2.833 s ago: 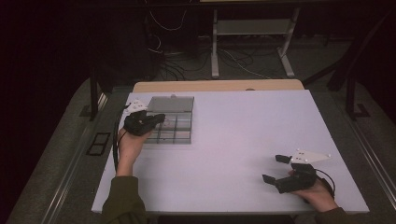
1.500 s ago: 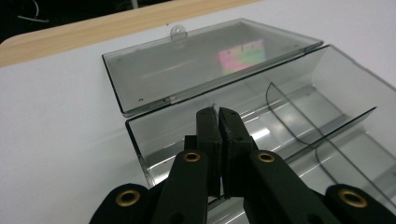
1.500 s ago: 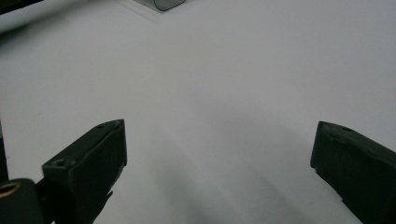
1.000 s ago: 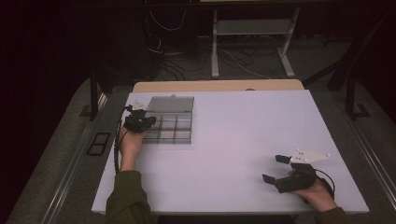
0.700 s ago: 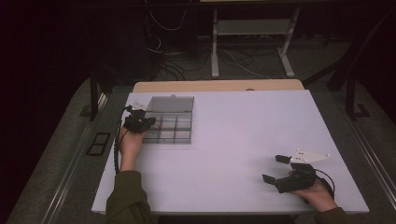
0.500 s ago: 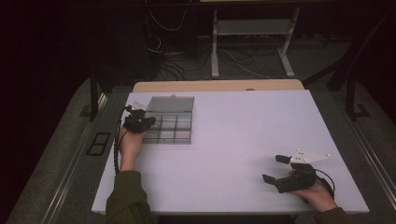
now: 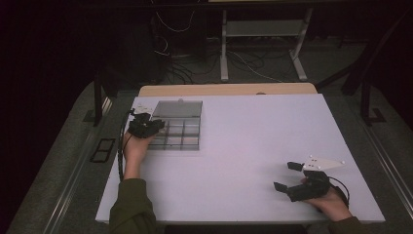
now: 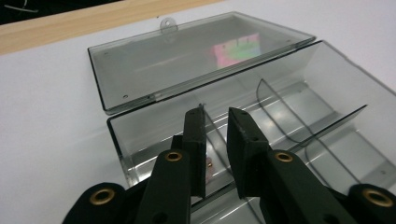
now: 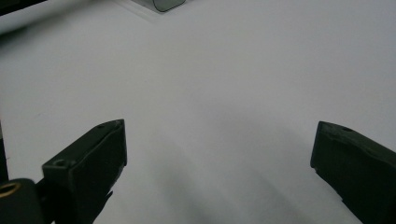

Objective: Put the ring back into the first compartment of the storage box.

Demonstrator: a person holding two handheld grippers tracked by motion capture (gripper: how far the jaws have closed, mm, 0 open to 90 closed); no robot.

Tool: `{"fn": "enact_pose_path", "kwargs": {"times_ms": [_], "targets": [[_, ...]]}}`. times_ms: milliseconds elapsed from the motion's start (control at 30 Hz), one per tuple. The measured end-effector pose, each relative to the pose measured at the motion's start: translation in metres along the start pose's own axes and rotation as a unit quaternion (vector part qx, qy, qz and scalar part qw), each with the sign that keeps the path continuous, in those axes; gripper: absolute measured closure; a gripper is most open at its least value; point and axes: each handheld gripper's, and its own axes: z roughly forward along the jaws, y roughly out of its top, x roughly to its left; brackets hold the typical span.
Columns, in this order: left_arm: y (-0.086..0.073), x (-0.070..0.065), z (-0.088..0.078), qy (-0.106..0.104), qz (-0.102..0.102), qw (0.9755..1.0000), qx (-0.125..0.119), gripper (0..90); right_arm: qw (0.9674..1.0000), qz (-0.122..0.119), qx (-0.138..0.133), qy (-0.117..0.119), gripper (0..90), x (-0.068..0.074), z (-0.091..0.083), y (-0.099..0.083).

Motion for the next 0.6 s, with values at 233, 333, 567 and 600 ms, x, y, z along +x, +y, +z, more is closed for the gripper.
{"fn": "enact_pose_path", "kwargs": {"times_ms": [233, 333, 567, 600], "targets": [[0.003, -0.003, -0.004, -0.02, -0.004, 0.9997, -0.014, 70.4, 1.0, -0.001, -0.002, 0.0, 3.4, 0.0, 0.0, 0.0], [0.004, -0.005, -0.006, -0.029, -0.006, 0.9994, -0.019, 68.6, 1.0, -0.001, -0.001, 0.0, 3.4, 0.0, 0.0, 0.0], [0.006, -0.01, -0.009, -0.046, -0.005, 0.9986, -0.027, 63.2, 1.0, -0.002, -0.003, 0.0, 3.4, 0.0, 0.0, 0.0], [0.007, -0.01, -0.009, -0.046, -0.002, 0.9986, -0.025, 62.6, 1.0, -0.002, -0.003, 0.0, 3.4, 0.0, -0.001, 0.0]]}}
